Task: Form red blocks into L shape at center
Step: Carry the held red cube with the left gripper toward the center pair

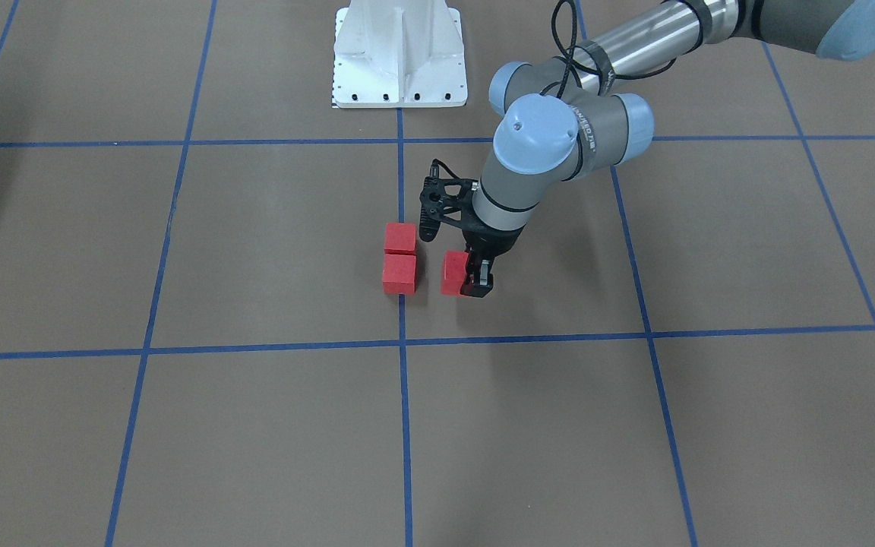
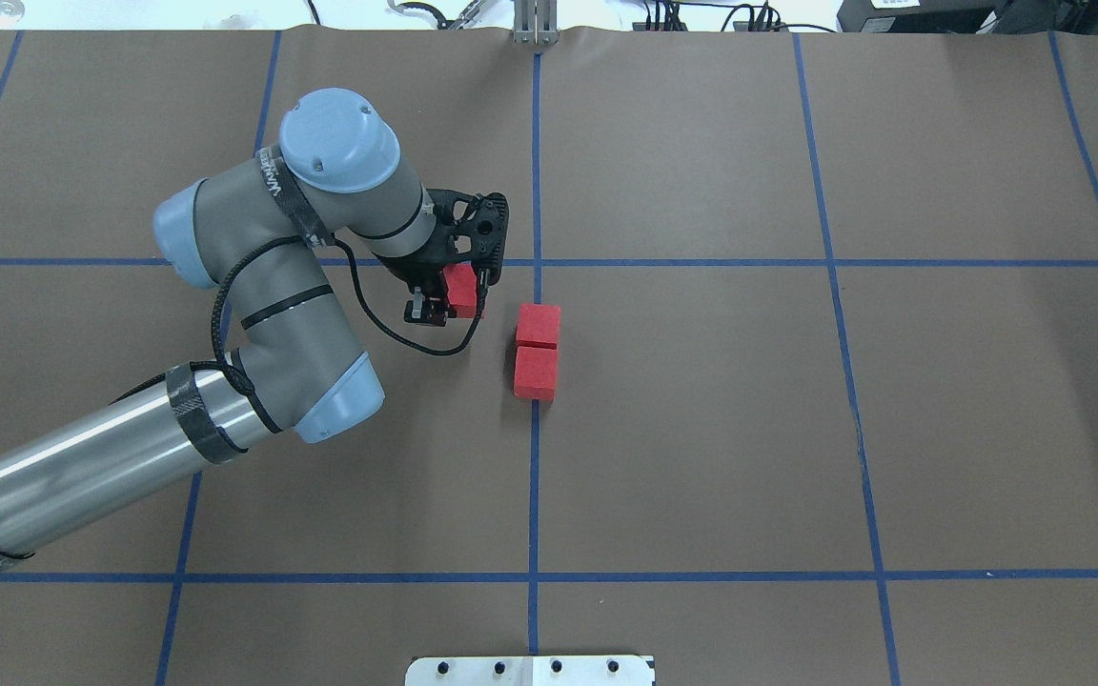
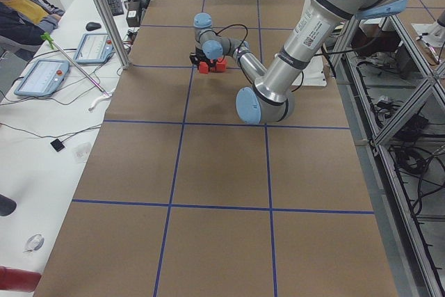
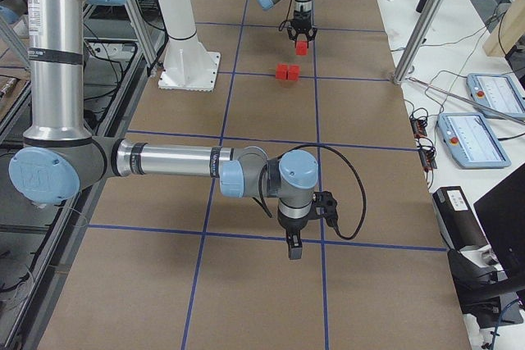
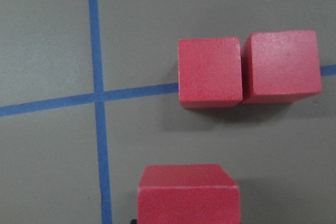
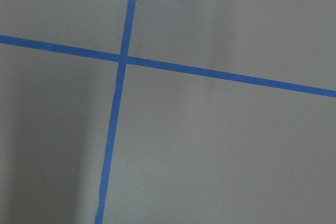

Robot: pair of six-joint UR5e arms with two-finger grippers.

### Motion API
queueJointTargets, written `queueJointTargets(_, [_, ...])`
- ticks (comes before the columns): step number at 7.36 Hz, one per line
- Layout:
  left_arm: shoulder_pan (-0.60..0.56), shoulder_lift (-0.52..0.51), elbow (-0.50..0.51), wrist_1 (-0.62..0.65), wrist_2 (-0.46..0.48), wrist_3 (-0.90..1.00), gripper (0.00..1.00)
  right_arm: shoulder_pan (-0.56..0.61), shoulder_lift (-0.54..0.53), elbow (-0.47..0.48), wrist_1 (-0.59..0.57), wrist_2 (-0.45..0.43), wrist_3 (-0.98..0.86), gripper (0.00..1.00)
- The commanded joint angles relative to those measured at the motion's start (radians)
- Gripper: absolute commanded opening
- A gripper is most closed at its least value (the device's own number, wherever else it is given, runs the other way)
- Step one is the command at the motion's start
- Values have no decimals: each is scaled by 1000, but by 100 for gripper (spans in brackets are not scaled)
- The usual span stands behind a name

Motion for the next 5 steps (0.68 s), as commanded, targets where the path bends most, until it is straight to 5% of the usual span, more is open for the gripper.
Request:
queueJointTargets(1, [27,-31,50,0,3,-3,4,-1,0,-3,0,1,2,99])
queueJointTargets(5, [67,-36,56,2,33,-55,10,-1,3,-4,-2,1,2,99])
